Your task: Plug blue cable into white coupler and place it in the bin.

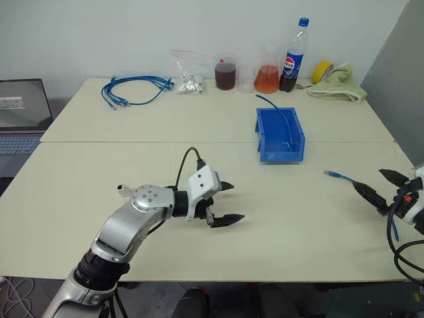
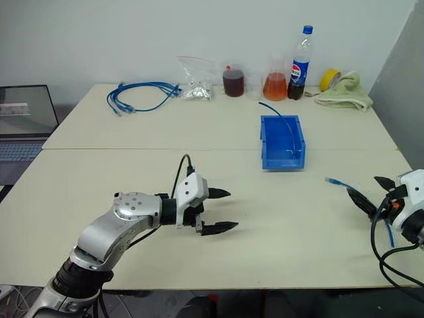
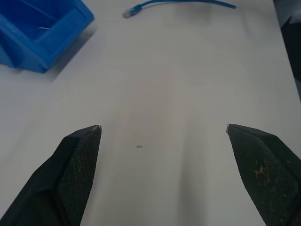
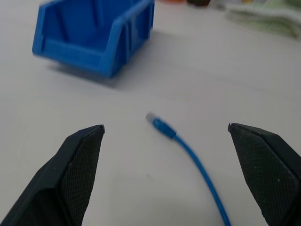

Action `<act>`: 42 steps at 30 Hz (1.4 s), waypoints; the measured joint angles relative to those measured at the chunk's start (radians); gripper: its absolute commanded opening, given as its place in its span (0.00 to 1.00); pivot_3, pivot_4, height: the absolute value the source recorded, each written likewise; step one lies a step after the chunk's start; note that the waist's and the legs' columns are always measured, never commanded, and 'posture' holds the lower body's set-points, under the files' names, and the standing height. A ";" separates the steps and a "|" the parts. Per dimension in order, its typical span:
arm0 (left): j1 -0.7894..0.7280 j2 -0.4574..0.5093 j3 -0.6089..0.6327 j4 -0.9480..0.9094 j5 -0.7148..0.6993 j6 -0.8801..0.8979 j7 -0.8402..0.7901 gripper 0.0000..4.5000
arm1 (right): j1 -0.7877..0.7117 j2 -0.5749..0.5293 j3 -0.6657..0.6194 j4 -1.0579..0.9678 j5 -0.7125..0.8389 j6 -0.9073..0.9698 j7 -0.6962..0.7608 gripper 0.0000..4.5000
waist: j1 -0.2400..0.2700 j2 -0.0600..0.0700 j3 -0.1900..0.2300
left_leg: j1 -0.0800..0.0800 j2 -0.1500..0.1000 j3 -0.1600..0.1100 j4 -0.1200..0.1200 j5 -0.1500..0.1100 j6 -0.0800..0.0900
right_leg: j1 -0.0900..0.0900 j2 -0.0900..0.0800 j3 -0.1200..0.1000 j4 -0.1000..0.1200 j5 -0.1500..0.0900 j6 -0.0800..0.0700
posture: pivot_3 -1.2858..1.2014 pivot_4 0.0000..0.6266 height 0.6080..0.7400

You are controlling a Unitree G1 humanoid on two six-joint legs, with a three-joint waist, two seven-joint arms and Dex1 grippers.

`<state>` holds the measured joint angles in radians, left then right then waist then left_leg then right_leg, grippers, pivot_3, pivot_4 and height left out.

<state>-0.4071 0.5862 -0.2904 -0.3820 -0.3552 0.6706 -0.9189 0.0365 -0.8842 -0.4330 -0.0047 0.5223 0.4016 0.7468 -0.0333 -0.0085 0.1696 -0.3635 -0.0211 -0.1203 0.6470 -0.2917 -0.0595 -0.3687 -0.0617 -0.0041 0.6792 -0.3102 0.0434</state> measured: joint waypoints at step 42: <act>-0.021 0.038 -0.056 -0.013 -0.035 0.064 -0.058 1.00 | -0.650 -0.089 0.469 0.827 -0.406 -0.056 0.628 0.00 | -0.001 -0.002 0.001 | 0.001 0.000 0.013 0.000 0.002 -0.003 | -0.004 -0.001 0.013 0.000 0.002 0.004 | 0.52 0.24 1.00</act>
<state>-0.4285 0.6238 -0.3461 -0.3952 -0.3903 0.7347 -0.9767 -0.6140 -0.9733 0.0363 0.8224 0.1167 0.3453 1.3747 -0.0339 -0.0107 0.1707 -0.3620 -0.0207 -0.1074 0.6473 -0.2894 -0.0627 -0.3725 -0.0624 0.0091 0.6788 -0.3081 0.0470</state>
